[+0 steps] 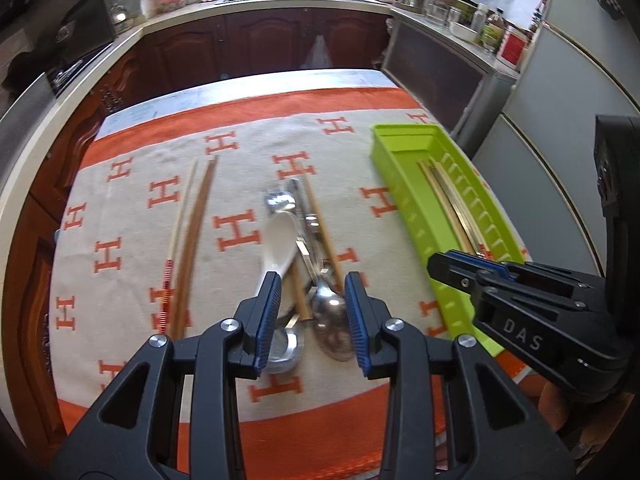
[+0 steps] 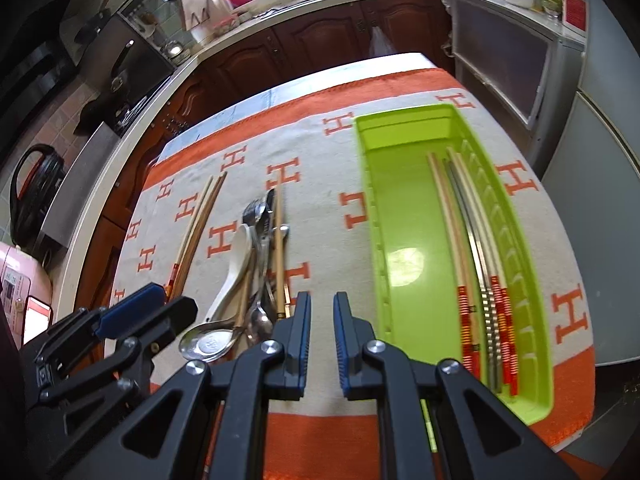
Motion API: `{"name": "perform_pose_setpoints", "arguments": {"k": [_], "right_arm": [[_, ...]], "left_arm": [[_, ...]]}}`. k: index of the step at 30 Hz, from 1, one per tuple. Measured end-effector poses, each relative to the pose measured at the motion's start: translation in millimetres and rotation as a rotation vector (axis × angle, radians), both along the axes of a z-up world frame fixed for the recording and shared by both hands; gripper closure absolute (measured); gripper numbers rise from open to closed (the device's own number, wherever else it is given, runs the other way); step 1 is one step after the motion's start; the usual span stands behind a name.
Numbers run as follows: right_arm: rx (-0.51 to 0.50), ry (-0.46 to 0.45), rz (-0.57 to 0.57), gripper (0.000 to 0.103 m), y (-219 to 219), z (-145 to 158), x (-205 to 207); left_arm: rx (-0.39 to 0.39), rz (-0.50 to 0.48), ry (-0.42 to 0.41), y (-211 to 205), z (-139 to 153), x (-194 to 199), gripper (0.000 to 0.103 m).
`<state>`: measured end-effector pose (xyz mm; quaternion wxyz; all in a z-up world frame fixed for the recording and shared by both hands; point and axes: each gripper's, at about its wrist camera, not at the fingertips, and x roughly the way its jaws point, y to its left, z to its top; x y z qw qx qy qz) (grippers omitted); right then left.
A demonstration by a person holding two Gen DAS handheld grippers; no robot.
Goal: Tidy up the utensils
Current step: 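Move both open tools back over the remaining chopsticks on the blanket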
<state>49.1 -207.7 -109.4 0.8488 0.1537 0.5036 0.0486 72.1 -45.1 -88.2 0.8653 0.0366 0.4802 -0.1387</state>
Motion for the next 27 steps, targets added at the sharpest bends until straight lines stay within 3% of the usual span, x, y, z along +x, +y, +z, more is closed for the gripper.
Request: {"name": "perform_pose_setpoints", "arguments": {"k": [9,15,22,27], "right_arm": [[-0.001,0.025,0.099,0.092,60.1,4.7,40.2],[0.053,0.047,0.132,0.092,94.9,2.3,81.5],[0.073,0.090,0.148,0.092,119.1,-16.0,117.5],[0.084,0.129,0.150,0.092,122.6,-32.0,130.0]], "left_arm": [[0.013,0.138,-0.018,90.7,4.5,43.2,0.073],[-0.003,0.198,0.037,138.6,-22.7,92.7,0.073],[-0.047,0.157,0.142,143.9,-72.3,126.8,0.073],[-0.004,0.111,0.145,131.6,-88.3,134.9,0.073]]}}
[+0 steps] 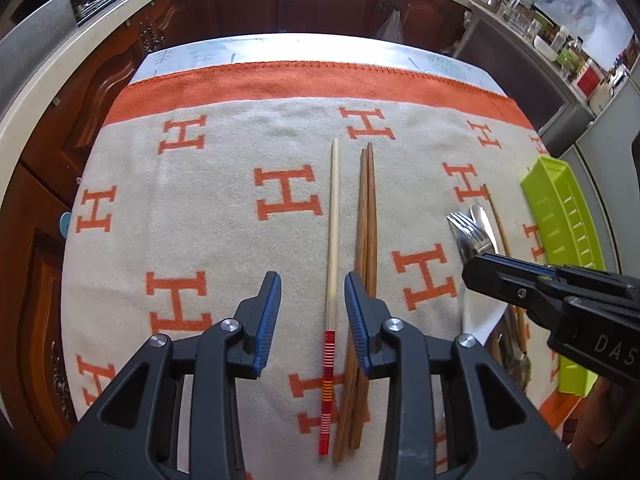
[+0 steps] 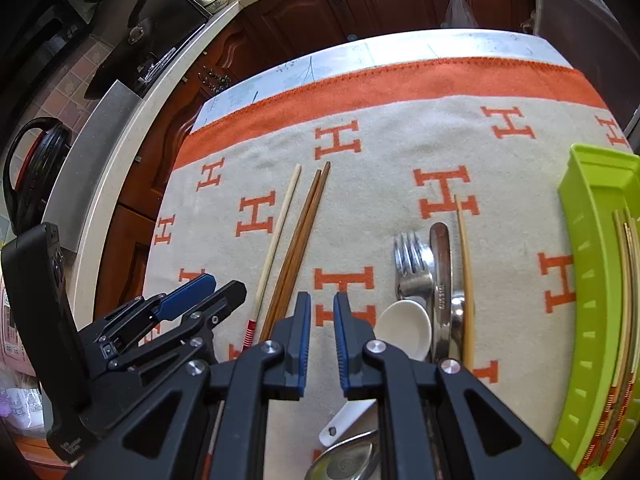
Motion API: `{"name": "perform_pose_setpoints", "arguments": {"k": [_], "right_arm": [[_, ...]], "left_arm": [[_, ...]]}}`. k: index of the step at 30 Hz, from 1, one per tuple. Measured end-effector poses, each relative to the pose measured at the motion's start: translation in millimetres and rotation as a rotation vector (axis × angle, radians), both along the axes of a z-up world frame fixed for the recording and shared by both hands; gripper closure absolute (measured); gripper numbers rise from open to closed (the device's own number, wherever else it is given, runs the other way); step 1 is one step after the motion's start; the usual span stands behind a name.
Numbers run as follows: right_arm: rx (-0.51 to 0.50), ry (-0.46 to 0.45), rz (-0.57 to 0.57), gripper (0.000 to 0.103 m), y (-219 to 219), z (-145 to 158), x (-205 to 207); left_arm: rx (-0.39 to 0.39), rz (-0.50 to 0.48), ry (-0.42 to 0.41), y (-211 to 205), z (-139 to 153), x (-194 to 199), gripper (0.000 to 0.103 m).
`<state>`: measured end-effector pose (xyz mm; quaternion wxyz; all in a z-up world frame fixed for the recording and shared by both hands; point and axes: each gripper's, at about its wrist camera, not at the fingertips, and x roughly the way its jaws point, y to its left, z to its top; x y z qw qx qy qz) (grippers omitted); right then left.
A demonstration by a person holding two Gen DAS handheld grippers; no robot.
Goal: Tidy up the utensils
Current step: 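Move both open tools back over the remaining chopsticks on the blanket, then grasp a red-banded chopstick with the left tool while the right tool grasps a wooden chopstick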
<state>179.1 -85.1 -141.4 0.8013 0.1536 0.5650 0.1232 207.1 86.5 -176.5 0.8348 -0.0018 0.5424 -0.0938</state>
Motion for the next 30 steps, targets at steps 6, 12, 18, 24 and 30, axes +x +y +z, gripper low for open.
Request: {"name": "perform_pose_setpoints", "arguments": {"k": [6,12,18,24,30], "right_arm": [[-0.001,0.029,0.004,0.092,3.8,-12.8,8.3],[0.010,0.060,0.010,0.092,9.3,-21.9,13.2],[0.013,0.092,0.018,0.092,20.8,-32.7,20.2],[0.004,0.102,0.024,0.092,33.2,-39.0,26.1],[-0.003,0.099,0.025,0.092,42.5,-38.0,27.9]], "left_arm": [[0.057,-0.035,0.029,-10.3,-16.4,4.8,0.073],[0.097,-0.045,0.011,-13.5,-23.6,5.7,0.074],[0.085,-0.006,0.005,-3.9,-20.2,1.7,0.099],[0.023,0.092,0.043,25.1,-16.3,-10.4,0.099],[-0.028,0.151,0.058,49.5,-12.1,-26.2,0.100]]}}
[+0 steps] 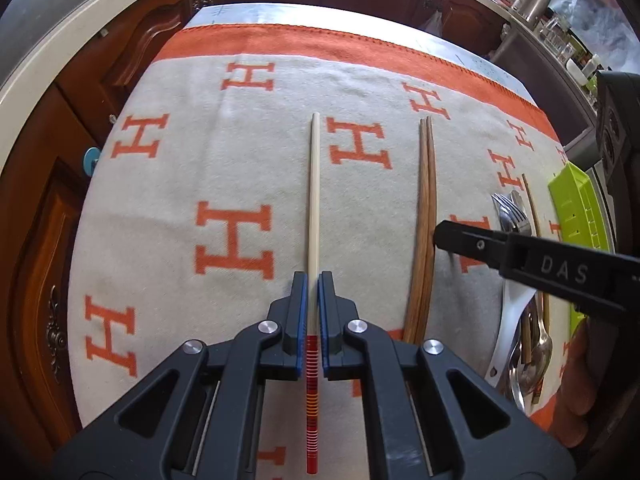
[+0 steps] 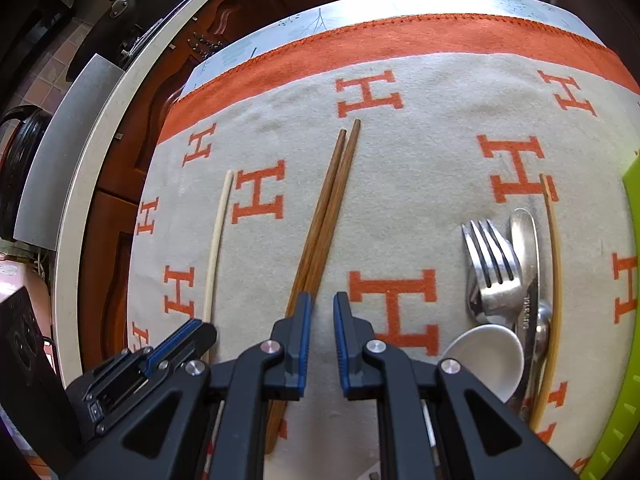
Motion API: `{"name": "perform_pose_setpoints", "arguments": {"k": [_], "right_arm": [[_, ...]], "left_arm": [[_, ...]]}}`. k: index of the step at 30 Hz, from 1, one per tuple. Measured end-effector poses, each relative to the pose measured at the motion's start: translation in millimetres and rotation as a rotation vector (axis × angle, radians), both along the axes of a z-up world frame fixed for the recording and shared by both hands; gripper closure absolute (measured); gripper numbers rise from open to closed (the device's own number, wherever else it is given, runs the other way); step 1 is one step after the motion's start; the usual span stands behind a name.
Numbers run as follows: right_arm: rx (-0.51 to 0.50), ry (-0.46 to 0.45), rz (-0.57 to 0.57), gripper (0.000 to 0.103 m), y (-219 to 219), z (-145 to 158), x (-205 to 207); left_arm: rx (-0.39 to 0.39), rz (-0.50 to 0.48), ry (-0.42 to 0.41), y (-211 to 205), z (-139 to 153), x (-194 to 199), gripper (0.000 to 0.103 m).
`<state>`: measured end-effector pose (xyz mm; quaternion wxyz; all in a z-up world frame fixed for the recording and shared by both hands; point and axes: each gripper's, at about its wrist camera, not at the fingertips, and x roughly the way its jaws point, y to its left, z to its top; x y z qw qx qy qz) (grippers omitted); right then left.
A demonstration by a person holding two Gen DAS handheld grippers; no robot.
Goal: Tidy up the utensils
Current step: 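Grasp a red-banded chopstick with the left tool while the right tool grasps a wooden chopstick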
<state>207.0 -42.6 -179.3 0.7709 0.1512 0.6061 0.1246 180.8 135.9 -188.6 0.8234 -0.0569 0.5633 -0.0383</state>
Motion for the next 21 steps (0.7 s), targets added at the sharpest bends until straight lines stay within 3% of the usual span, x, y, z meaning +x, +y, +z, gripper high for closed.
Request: {"name": "perform_pose_setpoints", "arguments": {"k": [6,21], "right_arm": [[0.003,0.016,-0.001,0.092,10.9,0.7,-0.4],[-0.143,0.005,0.010,0.092,25.7,3.6,-3.7]], "left_arm": [[-0.019,0.028,-0.003,11.0,4.2,-9.5,0.100],[-0.060,0.074,0.000,28.5,12.8,-25.2,0.100]]}}
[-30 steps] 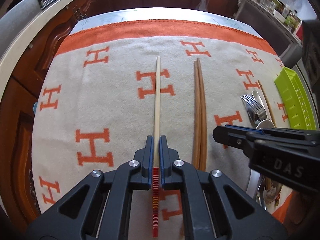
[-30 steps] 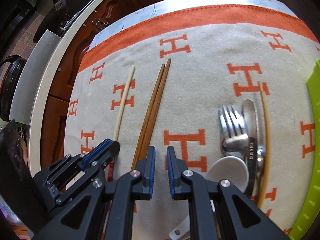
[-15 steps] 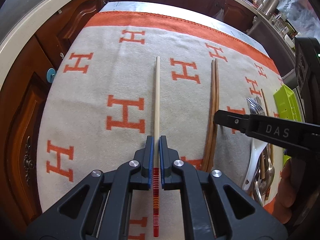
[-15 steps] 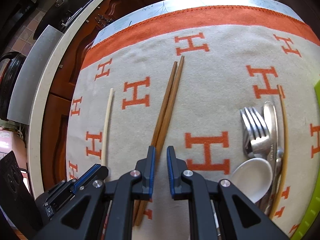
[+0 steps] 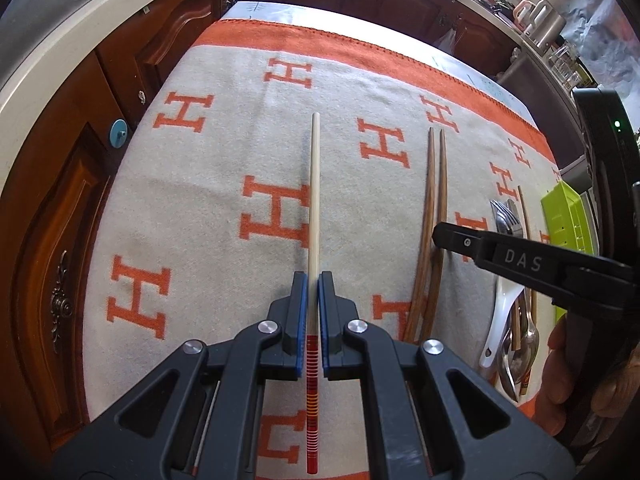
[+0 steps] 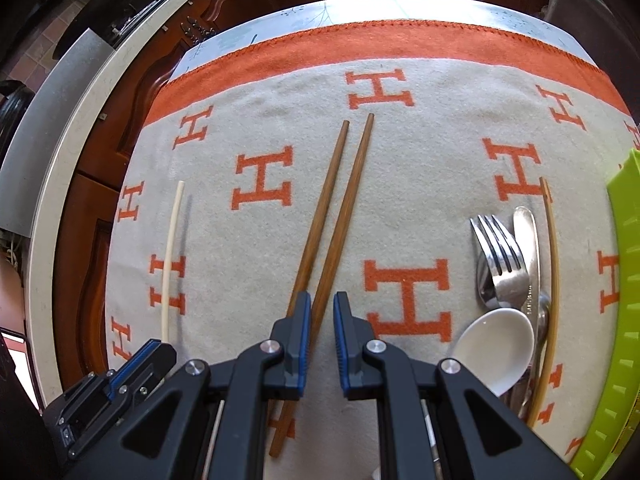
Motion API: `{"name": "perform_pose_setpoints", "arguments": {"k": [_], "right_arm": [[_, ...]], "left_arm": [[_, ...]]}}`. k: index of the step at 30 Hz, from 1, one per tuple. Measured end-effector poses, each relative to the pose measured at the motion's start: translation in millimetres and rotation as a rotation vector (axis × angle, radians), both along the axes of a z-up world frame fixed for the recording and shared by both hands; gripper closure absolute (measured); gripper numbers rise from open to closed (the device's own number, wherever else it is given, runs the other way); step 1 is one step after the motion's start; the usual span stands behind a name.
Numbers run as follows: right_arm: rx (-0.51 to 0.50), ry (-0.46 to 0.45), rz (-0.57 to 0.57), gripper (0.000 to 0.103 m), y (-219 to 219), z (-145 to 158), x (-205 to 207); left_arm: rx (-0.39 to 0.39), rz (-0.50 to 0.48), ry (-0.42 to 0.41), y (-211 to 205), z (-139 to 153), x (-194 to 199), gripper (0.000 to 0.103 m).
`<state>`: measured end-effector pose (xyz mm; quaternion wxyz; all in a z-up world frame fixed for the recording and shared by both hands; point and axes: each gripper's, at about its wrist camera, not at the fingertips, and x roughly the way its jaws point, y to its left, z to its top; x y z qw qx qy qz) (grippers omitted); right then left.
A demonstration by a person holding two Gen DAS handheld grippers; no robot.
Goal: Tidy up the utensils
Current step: 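Grasp a red-banded chopstick with the left tool while the right tool grasps a wooden chopstick, then carry both chopsticks to the green tray and open both tools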
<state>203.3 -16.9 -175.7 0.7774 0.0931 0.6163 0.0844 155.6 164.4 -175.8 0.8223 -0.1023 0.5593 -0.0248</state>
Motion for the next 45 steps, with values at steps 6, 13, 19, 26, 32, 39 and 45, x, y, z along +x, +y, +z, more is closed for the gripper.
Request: {"name": "perform_pose_setpoints", "arguments": {"k": [6,13,19,26,32,39,45], "right_arm": [[-0.120,-0.050,0.050,0.092,19.2,2.8,-4.4],[-0.042,-0.042,0.034,0.097,2.1,3.7,-11.2],[0.173,-0.046,-0.012,0.097,-36.6,23.5,-34.9],[0.328,-0.126,-0.035,0.097,-87.2,64.7,-76.0],[0.353,-0.196,-0.085,0.097,-146.8,81.8,-107.0],[0.245,-0.240,-0.176,0.097,-219.9,83.9,-128.7],[0.109,-0.235,-0.215,0.097,-263.2,73.1,-133.4]], "left_arm": [[0.004,0.003,0.002,-3.4,3.4,-5.3,0.099],[0.027,-0.024,-0.012,-18.2,18.7,-16.0,0.100],[0.015,-0.066,-0.019,-43.4,32.4,-25.2,0.100],[-0.015,-0.149,-0.045,-99.2,59.0,-36.1,0.100],[-0.066,-0.230,-0.043,-164.7,76.4,-37.5,0.100],[-0.111,-0.314,-0.018,-250.5,81.2,-30.0,0.100],[-0.122,-0.361,0.019,-317.3,71.2,-16.1,0.100]]}}
